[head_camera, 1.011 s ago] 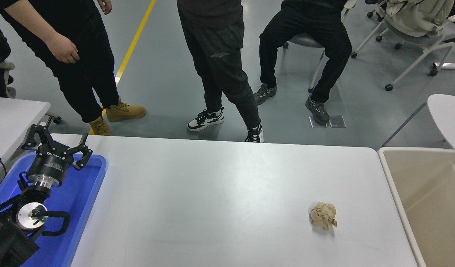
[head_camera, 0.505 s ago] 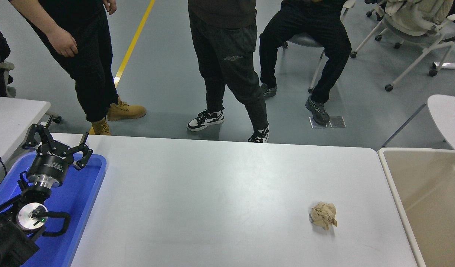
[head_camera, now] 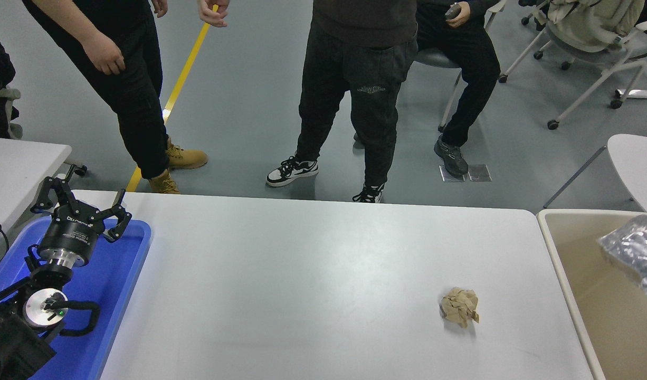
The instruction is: Clean the table surface
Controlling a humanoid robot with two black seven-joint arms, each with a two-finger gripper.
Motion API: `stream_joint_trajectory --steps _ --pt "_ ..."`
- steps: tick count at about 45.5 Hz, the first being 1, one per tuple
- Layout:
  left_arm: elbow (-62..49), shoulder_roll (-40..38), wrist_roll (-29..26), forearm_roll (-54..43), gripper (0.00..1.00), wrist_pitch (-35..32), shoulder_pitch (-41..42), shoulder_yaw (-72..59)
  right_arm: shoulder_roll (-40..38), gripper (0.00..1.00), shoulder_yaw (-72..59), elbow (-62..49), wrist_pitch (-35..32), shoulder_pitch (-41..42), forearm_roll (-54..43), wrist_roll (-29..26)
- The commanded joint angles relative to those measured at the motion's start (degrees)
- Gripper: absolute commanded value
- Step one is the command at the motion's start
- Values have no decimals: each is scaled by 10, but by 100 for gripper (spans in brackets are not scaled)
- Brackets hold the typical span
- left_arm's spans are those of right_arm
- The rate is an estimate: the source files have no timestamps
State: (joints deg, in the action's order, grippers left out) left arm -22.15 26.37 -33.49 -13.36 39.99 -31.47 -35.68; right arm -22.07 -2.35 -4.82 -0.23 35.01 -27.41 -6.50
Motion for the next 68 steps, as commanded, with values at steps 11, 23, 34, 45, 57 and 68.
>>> stream_joint_trajectory --steps 11,23,34,45,57,68 --pt "0 0 0 0 100 0 0 0 23 0 -5 4 3 -30 3 3" --pt "0 0 0 0 100 0 0 0 23 0 1 3 6 -29 3 3" --pt "0 0 0 0 100 0 0 0 22 21 0 3 37 -28 3 4" --pt "0 0 0 0 100 0 0 0 19 51 4 4 46 -22 3 4" --pt "0 0 0 0 100 0 0 0 16 90 7 5 46 0 3 4" --pt "0 0 0 0 100 0 0 0 2 98 69 17 40 42 3 3"
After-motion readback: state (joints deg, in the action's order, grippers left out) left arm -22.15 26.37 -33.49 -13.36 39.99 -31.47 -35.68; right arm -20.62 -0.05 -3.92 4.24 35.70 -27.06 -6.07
